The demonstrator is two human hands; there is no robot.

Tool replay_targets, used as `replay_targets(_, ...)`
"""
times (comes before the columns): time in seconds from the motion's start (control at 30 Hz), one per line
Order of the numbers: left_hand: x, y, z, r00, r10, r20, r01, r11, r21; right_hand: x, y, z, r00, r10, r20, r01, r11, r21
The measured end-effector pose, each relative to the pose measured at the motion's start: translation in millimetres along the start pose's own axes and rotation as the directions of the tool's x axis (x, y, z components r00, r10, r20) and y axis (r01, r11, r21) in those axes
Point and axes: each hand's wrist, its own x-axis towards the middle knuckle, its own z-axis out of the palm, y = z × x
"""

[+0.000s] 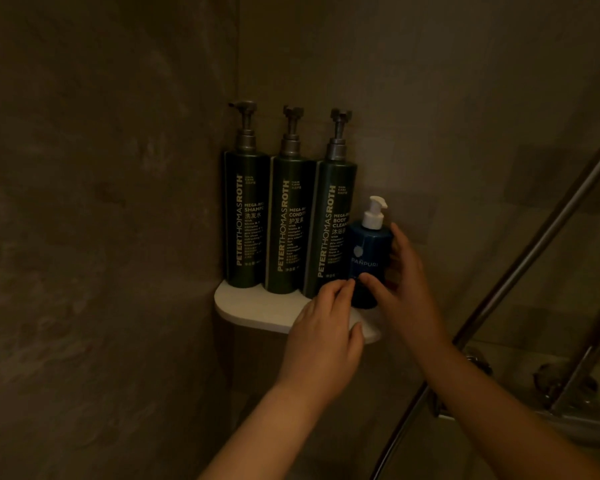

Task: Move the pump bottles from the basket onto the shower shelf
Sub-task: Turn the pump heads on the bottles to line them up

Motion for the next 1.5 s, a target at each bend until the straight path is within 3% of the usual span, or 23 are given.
replay_targets(0.23, -3, -4, -4, 1.0, -0.009, 0.007, 0.009, 0.999, 0.045, 1, 2, 0, 1.0, 0.018, 0.017, -0.018, 1.0, 0.005)
replay_targets(0.33, -7, -7, -10, 1.0, -0.013, 0.009, 0.012, 0.996, 0.087, -11, 0, 3, 0.998, 0.043, -0.044, -0.043, 0.999, 0.004)
replay_targets(0.43, -16, -12, -19, 1.0, -0.005, -0.011, 0.007, 0.988, 0.157, -39, -5, 5, 0.987, -0.094, -0.133, 0.078, 0.989, -0.124)
replay_targets(0.53, -24, -19, -25, 0.999, -0.02, -0.03, 0.026, 0.978, 0.208, -63, -6, 7, 0.972, -0.235, -0.027, 0.216, 0.929, -0.299)
replay_targets(0.83, -43, -14, -23, 0.999, -0.026, -0.043, 0.037, 0.957, 0.288, -87, -2, 5, 0.948, -0.27, 0.169, 0.318, 0.841, -0.438)
replay_targets(1.1, -51, -2, -17, 0.985, -0.169, 0.022, 0.157, 0.95, 0.27, -99, -15, -5, 0.951, -0.192, 0.242, 0.29, 0.825, -0.486)
replay_targets(1.5, -42, 16, -46, 0.898, -0.312, 0.31, 0.152, 0.882, 0.447, -99, -46, -20, 0.888, 0.025, 0.458, 0.22, 0.853, -0.473)
